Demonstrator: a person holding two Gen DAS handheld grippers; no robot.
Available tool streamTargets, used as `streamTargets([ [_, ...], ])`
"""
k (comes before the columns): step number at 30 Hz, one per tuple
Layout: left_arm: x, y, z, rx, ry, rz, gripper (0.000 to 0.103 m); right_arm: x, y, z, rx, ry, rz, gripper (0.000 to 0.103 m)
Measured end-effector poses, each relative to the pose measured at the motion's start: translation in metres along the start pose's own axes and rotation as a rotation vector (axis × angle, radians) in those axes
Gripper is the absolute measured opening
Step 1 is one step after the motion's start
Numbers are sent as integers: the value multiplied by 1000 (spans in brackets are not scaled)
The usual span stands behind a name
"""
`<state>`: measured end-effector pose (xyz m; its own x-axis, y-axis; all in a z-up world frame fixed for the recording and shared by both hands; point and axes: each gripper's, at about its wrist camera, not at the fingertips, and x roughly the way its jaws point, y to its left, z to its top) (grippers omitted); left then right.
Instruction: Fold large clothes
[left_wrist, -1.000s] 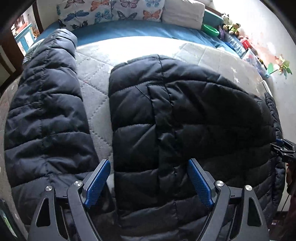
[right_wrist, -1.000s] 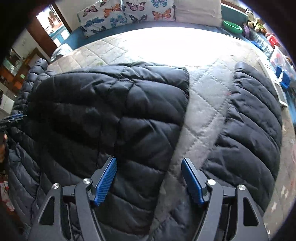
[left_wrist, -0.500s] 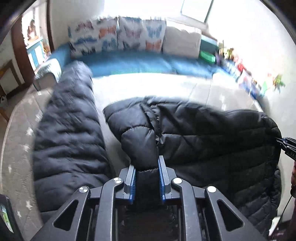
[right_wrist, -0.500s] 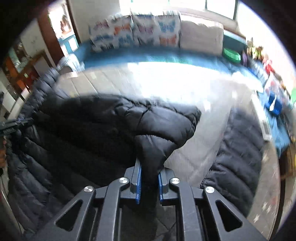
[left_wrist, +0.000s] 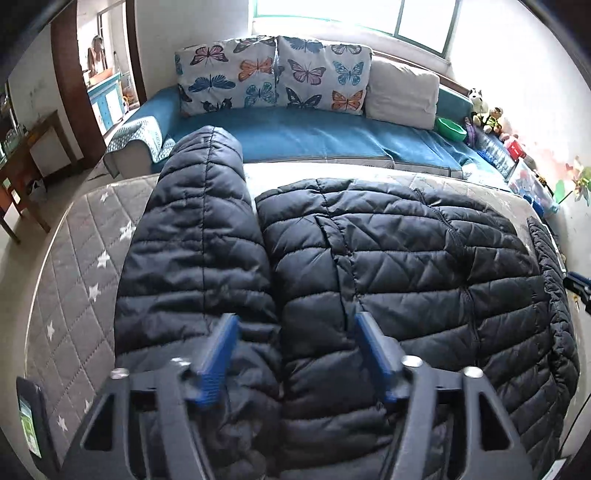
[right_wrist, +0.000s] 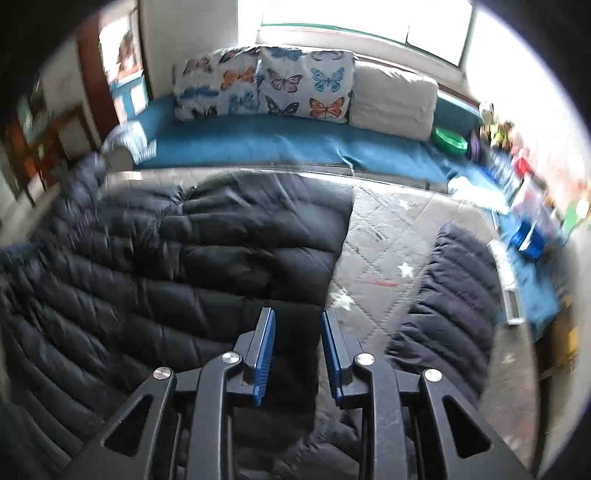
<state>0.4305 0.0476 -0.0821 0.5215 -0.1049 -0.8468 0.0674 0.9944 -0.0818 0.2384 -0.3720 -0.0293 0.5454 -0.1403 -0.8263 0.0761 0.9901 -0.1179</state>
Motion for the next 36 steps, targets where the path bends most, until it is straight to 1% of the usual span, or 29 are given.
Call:
streamTargets([
  [1,-2,-3,-2,7,-3,-10,72,-4,9,-10,-18,9,5,29],
  [3,-7,-7,-6,15,-8,-32,72,-13,18,-15,-48,29,19,31],
  [5,-22,-25,-19,38,-5,-59,72,-15,26,-18,-82,28,45,40],
  [6,-25,-32,-21,53,0,-70,72,-11,26,-12,-88,29,60,43],
  [7,-30,-42,-26,68,13,-84,72,-8,32,-14,-89,37,83,45],
  [8,-33,-48,-32,84,28,-98,72,-2,39,-9,-94,45,91,45],
  [9,-31,-54,-38,105,41,-103,72,8,42,-11,-106,67,102,45],
  [11,-30,-61,-50,144,49,-89,72,25,52,-15,-119,107,111,45],
  [13,-19,-66,-58,173,69,-41,72,47,59,-23,-132,173,107,45],
  [15,-4,-66,-67,194,118,11,72,64,62,-29,-139,201,89,46],
  [18,3,-64,-76,206,126,43,72,59,62,-27,-137,210,83,46],
  [20,-5,-64,-78,194,126,36,72,42,60,-25,-138,194,88,46],
  [23,-26,-63,-81,180,101,16,72,8,49,-30,-132,149,76,47],
  [24,-36,-63,-82,178,90,19,72,-7,42,-34,-123,135,71,50],
  [26,-62,-61,-85,176,57,36,72,-29,33,-42,-113,120,58,56],
  [27,-74,-59,-85,178,43,44,72,-35,31,-45,-111,115,51,57],
  [28,-90,-57,-87,180,21,55,72,-48,26,-53,-109,106,38,60],
  [31,-135,-47,-96,170,-29,82,72,-68,14,-72,-108,100,16,63],
  [32,-149,-41,-101,163,-42,89,75,-72,13,-78,-112,105,9,63],
  [34,-176,-31,-118,148,-68,117,95,-78,11,-89,-119,107,-8,63],
  [36,-194,-21,-144,139,-87,142,100,-83,15,-102,-121,109,1,63],
])
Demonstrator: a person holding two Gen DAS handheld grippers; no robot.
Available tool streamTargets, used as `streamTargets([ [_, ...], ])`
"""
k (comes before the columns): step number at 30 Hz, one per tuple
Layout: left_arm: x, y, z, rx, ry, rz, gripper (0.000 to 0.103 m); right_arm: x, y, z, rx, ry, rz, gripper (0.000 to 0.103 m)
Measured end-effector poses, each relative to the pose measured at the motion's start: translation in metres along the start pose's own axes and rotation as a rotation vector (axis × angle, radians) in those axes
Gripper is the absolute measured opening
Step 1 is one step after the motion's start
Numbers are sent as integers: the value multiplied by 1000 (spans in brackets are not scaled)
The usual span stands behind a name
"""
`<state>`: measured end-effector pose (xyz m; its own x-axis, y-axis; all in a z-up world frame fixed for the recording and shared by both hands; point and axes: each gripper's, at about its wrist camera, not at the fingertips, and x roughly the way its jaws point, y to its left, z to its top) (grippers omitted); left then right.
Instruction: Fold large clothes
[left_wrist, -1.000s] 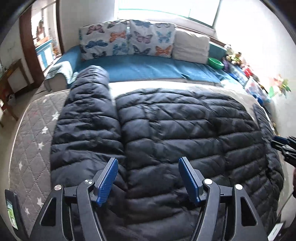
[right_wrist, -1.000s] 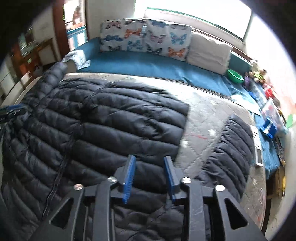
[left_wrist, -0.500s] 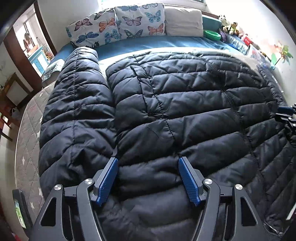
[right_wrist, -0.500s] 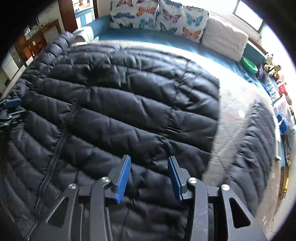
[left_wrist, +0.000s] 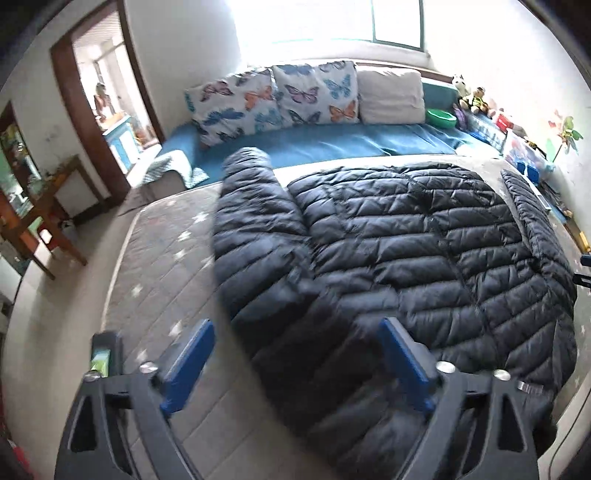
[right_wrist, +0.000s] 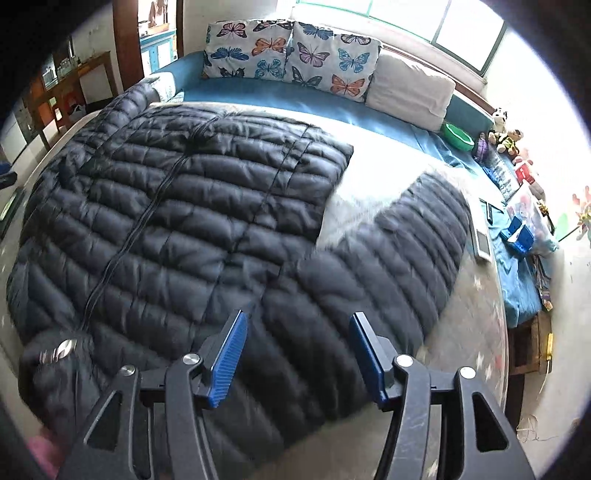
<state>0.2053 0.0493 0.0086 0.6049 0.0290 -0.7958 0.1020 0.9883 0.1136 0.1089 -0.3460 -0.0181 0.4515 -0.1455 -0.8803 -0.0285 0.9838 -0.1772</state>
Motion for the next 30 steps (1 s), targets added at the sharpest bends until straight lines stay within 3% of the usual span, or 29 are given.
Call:
streamTargets([
  [4,-7,13,-50,-41,39,1,100,-17,32,-34,-55,-32,87,63],
  [7,6,21,-87,-128,88,-74,100,-27,64,-46,-97,-80,181,63],
  [10,14,19,-115,-178,112,-147,100,-30,102,-49,-152,-112,275,63],
  [13,17,18,-130,-186,125,-157,100,-27,133,-44,-199,-143,331,63],
  [17,18,37,-130,-249,128,-154,100,-5,168,-46,-255,-107,368,63],
  [20,17,47,-121,-279,119,-137,100,20,182,-56,-284,-20,422,69],
  [23,15,42,-107,-288,97,-171,99,24,191,-72,-343,-35,365,70],
  [26,9,19,-93,-235,53,-219,99,7,178,-72,-322,-47,361,70],
  [30,5,-21,-82,-149,27,-292,99,-11,128,-66,-187,-84,350,70],
])
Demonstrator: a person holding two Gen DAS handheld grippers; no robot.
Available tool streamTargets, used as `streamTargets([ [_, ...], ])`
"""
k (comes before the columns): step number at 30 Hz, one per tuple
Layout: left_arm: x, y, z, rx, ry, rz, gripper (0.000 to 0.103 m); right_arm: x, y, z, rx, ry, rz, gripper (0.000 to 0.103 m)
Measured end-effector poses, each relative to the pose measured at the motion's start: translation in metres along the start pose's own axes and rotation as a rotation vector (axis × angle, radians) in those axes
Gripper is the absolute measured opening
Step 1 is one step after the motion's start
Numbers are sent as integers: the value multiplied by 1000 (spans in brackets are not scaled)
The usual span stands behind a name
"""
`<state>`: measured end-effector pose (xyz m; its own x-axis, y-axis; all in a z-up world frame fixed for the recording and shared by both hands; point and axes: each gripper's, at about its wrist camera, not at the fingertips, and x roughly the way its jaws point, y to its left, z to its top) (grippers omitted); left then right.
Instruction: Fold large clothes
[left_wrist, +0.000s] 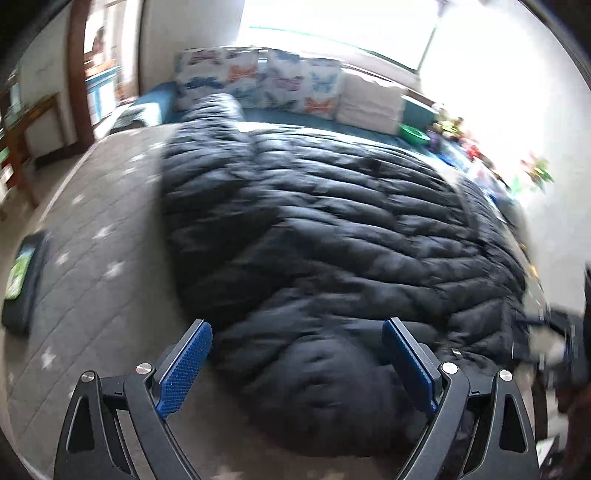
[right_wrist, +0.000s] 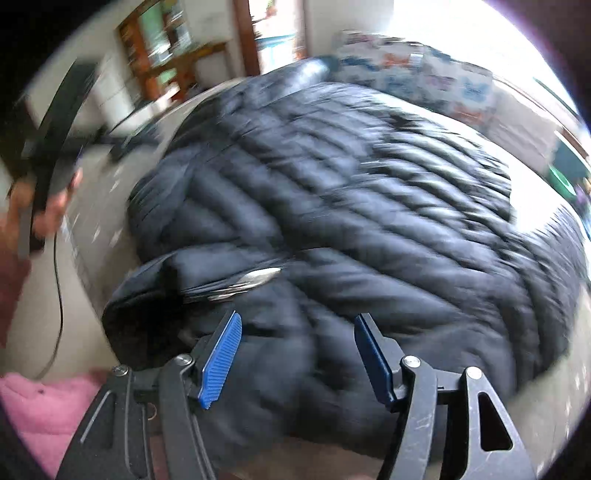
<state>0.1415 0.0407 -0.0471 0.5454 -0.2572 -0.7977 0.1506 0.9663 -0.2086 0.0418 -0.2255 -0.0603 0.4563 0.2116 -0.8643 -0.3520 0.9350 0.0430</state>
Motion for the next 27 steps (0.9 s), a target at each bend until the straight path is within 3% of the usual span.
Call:
streamTargets([
  [6,28,-62,13,97,29,-74,95,-34,-132,-14,296,-47,-188,70],
  [7,33,-72,15,105,36,-90,89,-37,-151,-17,340,-50,-202,70],
  [12,63,-112,17,148,76,-164,79,-35,-245,-31,545,-74,-267,70],
  [16,88,-136,5,194,147,-215,65,-28,-310,-40,693,-107,-268,70],
  [21,102,-158,-18,303,183,-189,64,-6,-354,-34,786,-129,-240,70],
  [27,105,-164,-31,330,196,-182,63,14,-376,-32,850,-147,-210,70],
])
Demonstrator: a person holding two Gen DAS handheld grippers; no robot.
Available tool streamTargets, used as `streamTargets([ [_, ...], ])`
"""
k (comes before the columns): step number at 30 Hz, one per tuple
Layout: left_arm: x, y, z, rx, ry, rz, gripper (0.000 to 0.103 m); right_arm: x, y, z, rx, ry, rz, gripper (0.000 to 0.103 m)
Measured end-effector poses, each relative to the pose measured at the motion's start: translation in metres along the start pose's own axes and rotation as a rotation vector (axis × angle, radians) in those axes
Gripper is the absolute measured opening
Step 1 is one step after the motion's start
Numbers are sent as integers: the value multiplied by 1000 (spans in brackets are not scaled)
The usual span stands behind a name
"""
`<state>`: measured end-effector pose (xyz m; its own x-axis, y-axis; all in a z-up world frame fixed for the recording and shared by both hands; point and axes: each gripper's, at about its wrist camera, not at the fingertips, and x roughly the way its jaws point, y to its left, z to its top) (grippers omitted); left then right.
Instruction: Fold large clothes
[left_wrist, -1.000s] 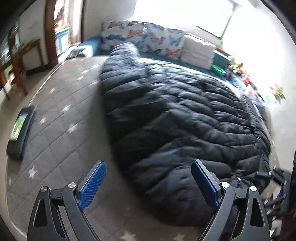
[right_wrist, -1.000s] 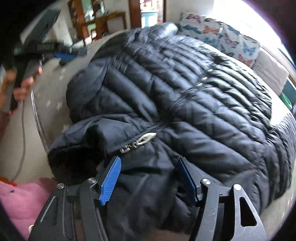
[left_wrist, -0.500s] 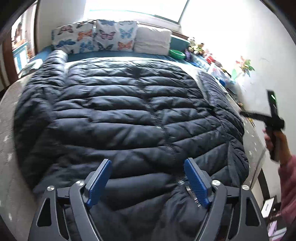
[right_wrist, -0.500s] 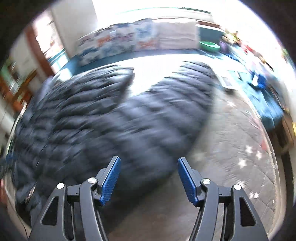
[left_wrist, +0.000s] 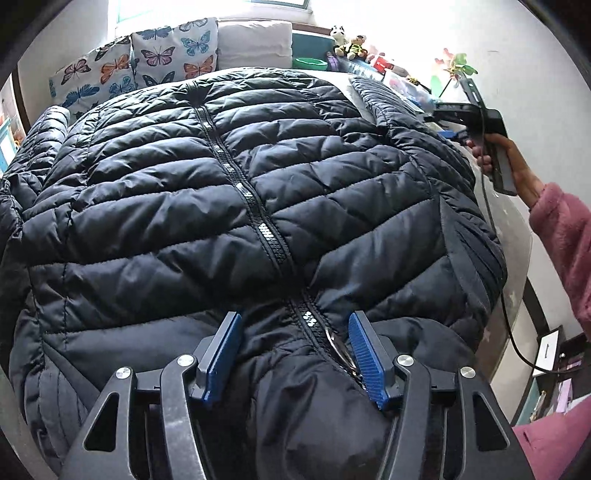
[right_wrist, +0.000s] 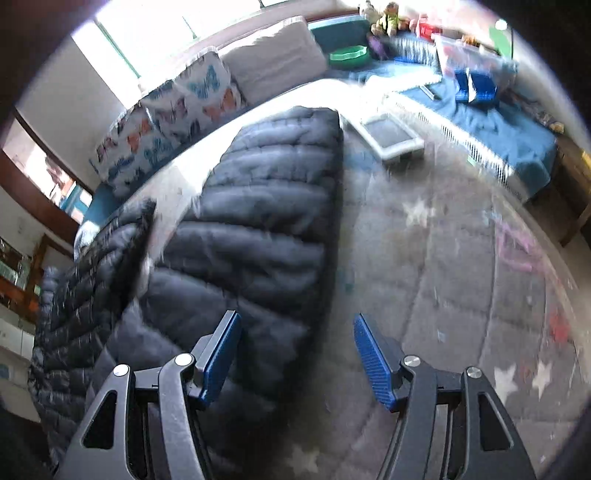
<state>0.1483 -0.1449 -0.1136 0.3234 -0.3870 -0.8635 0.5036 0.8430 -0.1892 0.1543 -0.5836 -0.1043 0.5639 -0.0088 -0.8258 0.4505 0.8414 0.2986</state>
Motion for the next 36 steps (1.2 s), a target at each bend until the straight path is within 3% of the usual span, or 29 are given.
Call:
streamTargets([
  [1,0,-2,-1,9,4,1,63,1,2,1,-2,3,13,68],
  [3,-1,-6,-5,29,7,3,63,3,5,4,-12,2,37,47],
  [4,0,-9,-7,46,13,11,63,5,8,4,-17,16,57,31],
  [7,-1,-16,-12,84,17,22,63,2,16,5,-47,2,29,15],
  [11,-5,-15,-12,82,21,2,63,-23,15,9,-62,-64,25,14],
  [16,-17,-4,-1,56,40,-48,65,-7,3,17,-48,1,35,18],
  [18,-26,-1,3,59,33,-32,65,2,5,19,-50,17,36,20],
  [23,-53,14,14,47,-2,33,67,14,-4,34,-6,-2,50,46],
  [27,-65,36,23,-10,-32,73,69,27,-9,43,44,-4,99,49],
  [28,-66,42,25,-34,-36,82,69,28,-9,45,55,-12,122,48],
  [31,-70,58,29,-84,-47,102,69,28,-9,48,81,-16,171,15],
  [36,-74,81,28,-158,-61,124,69,-18,16,56,5,-101,187,10],
])
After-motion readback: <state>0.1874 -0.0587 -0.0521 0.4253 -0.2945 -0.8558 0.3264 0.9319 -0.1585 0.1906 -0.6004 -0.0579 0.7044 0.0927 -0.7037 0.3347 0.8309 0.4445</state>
